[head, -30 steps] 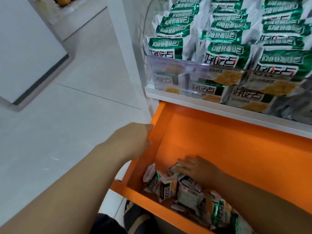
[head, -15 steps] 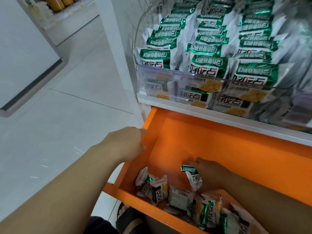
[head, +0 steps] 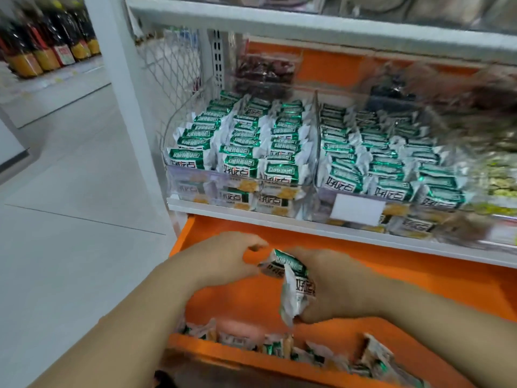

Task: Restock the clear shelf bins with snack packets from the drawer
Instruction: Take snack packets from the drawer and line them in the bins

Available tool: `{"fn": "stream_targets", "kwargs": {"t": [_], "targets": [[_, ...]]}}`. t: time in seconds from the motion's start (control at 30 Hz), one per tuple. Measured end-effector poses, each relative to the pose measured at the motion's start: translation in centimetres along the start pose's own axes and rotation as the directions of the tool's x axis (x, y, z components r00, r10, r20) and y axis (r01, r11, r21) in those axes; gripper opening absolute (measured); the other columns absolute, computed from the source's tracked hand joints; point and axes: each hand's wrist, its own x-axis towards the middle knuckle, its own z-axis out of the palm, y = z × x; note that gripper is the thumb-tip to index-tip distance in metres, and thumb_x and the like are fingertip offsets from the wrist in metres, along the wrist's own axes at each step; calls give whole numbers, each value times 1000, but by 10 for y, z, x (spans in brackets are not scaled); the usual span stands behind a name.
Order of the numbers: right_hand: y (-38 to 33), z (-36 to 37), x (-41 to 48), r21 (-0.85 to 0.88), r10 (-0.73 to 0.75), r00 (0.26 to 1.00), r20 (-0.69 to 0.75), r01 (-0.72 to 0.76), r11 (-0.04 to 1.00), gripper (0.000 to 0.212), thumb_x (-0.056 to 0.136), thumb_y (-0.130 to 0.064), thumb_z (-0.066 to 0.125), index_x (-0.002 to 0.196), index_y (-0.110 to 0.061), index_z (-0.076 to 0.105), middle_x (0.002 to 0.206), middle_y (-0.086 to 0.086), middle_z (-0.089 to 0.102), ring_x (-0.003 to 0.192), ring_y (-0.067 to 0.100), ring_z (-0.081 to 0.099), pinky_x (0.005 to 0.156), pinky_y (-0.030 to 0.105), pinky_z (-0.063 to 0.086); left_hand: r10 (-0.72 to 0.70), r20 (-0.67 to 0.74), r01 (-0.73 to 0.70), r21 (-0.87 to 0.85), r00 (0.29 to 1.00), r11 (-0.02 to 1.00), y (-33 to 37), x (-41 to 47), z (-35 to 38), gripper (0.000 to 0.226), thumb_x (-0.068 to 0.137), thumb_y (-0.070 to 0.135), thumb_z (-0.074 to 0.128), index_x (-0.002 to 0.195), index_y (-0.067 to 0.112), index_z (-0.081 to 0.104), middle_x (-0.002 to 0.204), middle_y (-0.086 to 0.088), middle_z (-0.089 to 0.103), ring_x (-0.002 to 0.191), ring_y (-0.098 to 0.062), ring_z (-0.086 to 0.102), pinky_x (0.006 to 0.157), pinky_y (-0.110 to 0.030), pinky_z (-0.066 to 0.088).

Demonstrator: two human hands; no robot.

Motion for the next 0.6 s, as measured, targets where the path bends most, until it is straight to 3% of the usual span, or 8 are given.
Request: {"fn": "stream_targets", "kwargs": {"t": [0.13, 0.23, 0.3, 0.37, 0.5, 0.6], "targets": [[0, -26, -42, 93, 41, 998, -51, -36, 995, 74, 65, -37, 80, 127, -37, 40, 87, -15, 59, 69, 2, 56, 53, 19, 42, 127, -83, -142, -200, 988, 970, 38, -8, -3, 18, 89, 39, 62, 106, 37, 58, 119, 19, 57, 113, -1, 52, 91, -22, 45], [-2, -41, -68, 217, 80, 987, -139, -48, 975, 78, 66, -30, 83, 122, -49, 31, 97, -25, 56, 80, -8, 58, 57, 12, 43, 189, -164, -233, -310, 968, 922, 63, -14, -2, 19, 87, 32, 66, 95, 43, 52, 99, 24, 56, 92, 14, 52, 73, -4, 42], [-3, -46, -82, 295, 111, 975, -193, -51, 954, 88, 66, -27, 84, 126, -54, 26, 104, -28, 54, 85, -8, 58, 63, 13, 48, 207, -242, -288, -371, 948, 883, 77, -15, 1, 19, 87, 29, 67, 92, 43, 55, 91, 24, 59, 82, 16, 54, 67, -7, 41], [-1, -47, -94, 358, 147, 963, -224, -59, 932, 91, 67, -24, 83, 128, -58, 25, 106, -27, 54, 83, 0, 61, 67, 22, 53, 204, -316, -326, -404, 927, 855, 88, -15, 6, 16, 87, 28, 67, 96, 38, 60, 90, 21, 65, 83, 10, 58, 70, -16, 45], [9, -47, -109, 358, 183, 959, -214, -98, 929, 97, 70, -21, 80, 136, -59, 19, 96, -29, 49, 63, 11, 58, 56, 30, 52, 195, -399, -366, -415, 896, 833, 104, -13, 16, 18, 86, 26, 68, 93, 39, 59, 81, 32, 62, 73, 9, 56, 61, -9, 41], [20, -48, -115, 380, 205, 954, -218, -111, 918, 99, 73, -17, 78, 138, -59, 17, 68, -12, 56, 48, 9, 42, 45, 24, 36, 202, -458, -393, -372, 866, 841, 113, -9, 21, 16, 85, 26, 69, 94, 36, 60, 87, 27, 64, 82, 9, 57, 68, -11, 45]]}}
